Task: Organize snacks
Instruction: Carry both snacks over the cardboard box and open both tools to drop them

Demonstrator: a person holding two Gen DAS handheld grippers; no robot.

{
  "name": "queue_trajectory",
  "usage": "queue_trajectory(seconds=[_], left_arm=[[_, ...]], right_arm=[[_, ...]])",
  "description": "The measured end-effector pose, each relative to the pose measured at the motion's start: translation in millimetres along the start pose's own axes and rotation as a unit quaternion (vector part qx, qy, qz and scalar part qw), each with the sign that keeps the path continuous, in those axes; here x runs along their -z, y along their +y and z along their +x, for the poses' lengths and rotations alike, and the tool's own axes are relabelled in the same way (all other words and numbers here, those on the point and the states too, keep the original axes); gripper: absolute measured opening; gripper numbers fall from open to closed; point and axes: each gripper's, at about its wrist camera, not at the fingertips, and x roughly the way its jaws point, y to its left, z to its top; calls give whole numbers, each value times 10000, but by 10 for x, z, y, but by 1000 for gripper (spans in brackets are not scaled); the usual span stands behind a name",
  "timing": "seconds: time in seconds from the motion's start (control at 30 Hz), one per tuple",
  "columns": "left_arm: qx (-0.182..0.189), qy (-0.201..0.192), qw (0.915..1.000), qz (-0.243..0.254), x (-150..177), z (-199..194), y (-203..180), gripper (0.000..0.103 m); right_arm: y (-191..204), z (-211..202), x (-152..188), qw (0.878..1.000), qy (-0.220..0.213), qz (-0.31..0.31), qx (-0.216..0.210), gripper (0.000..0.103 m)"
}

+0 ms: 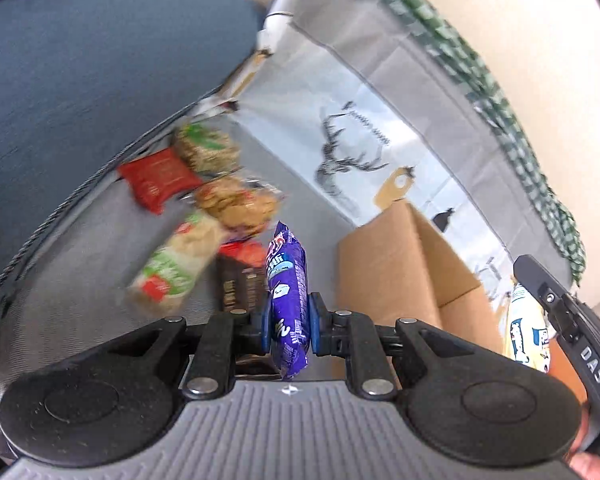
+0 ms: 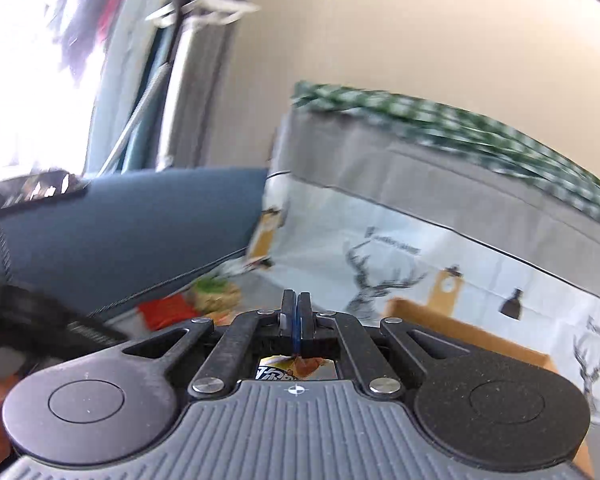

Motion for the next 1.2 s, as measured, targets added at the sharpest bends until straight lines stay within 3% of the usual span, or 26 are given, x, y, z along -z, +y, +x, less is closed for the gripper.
queue_trajectory(seconds=[0.2,0.4,0.7,0.83,0.9,1.2], left_arm=[[473,-153,9978,440,-4,-54,-578,19],[921,-272,9887,1154,82,-53,-1248,19],[1543,-55,9758,1550,-11,544,-2125,19],[1740,23,9695,1726,208,767,-2130,19],[1547,249,9719,1758,326,892,-2091,19],[1617,259,9686,1873,356,1068,-2169,19]], right_arm=[[-645,-169,-14,9989,-77,148,430,0],[-1202,-339,115,9942,-162,308,1017,0],[-1717,-519,400,9807,3,950,1710,0],[-1727,-489,473,9774,75,689,1997,0],[-1731,-475,505,9772,100,583,2040,0],[-1906,-447,583,9724,177,745,2204,0]])
